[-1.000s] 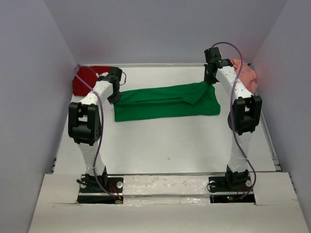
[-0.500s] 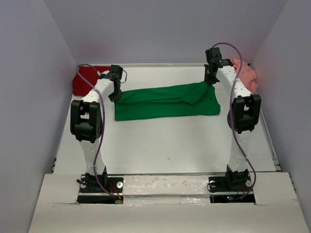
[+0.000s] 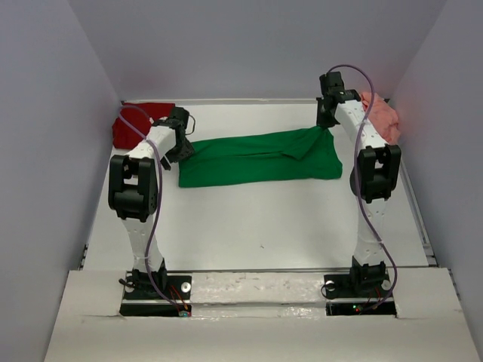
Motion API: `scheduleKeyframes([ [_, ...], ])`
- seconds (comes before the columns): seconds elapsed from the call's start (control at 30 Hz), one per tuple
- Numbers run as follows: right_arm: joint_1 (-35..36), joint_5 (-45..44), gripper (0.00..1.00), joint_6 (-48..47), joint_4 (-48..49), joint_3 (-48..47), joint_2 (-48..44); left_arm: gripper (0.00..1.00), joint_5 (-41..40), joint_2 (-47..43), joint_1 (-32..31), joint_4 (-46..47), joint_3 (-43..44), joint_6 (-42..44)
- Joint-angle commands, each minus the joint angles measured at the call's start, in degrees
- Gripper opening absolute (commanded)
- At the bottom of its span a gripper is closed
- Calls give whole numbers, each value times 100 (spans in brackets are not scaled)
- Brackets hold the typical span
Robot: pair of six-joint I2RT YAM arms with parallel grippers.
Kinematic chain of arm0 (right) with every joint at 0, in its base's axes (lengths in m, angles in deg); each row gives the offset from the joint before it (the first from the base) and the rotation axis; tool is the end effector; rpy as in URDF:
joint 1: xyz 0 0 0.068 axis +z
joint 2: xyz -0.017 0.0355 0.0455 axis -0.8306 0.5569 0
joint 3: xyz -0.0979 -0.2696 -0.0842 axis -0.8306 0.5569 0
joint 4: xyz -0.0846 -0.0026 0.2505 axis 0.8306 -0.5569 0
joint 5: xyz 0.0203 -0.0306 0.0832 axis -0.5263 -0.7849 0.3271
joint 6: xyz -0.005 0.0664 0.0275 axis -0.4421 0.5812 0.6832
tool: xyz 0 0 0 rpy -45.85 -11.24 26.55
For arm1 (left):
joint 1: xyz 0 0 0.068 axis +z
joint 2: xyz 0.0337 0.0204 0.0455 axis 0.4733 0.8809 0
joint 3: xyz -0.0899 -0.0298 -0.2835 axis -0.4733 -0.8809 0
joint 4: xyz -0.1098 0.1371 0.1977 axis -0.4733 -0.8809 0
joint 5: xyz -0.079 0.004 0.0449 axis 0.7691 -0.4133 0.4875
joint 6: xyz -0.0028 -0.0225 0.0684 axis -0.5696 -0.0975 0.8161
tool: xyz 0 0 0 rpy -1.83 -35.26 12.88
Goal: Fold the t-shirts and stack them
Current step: Fold the tshirt
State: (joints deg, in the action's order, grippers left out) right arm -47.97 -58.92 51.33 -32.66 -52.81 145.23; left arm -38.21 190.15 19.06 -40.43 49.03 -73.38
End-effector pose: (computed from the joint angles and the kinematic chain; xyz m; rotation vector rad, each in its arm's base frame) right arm 0.5269 0.0600 0.2735 0.1297 2.4772 -0.2060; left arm 0.4419 -0.0533 0.2127 -0.7426 2.4730 0.1057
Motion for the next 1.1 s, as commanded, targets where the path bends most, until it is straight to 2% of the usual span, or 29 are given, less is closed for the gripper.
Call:
scheduleKeyframes([
  [0.0, -80, 124, 0, -150, 76, -411, 194, 82, -221, -506, 40, -104, -98, -37],
  [0.33, -80, 134, 0, -176, 146, -675, 466, 85, -712, -1050, -205, -218, -107, 95],
  [0.5, -132, 230, 0, -177, 146, -974, 721, 85, -1082, -1420, -917, -402, -1, 148],
  [0.67, -133, 643, 0, -246, 173, -1220, 932, 85, -916, -1508, -1295, -456, -1, 78],
  [0.7, -185, 678, 3, -290, 173, -1272, 985, 84, -916, -1525, -1331, -464, -10, 77],
  [0.77, -186, 827, 17, -422, 181, -1404, 1117, 84, -950, -1569, -1392, -491, -1, 77],
  [0.8, -186, 880, 35, -475, 199, -1422, 1143, 84, -959, -1596, -1410, -491, -18, 77],
  [0.83, -186, 907, 46, -519, 321, -1405, 1152, 84, -960, -1613, -1419, -447, -53, 95],
  [0.9, -186, 916, 62, -624, 427, -1422, 1144, 84, -960, -1631, -1419, -403, -71, 130],
  [1.0, -186, 810, 68, -633, 480, -1650, 1030, 84, -951, -1578, -1428, -298, -97, 183],
  [1.07, -186, 784, 69, -529, 472, -1782, 741, 84, -907, -1482, -1445, -210, -124, 200],
])
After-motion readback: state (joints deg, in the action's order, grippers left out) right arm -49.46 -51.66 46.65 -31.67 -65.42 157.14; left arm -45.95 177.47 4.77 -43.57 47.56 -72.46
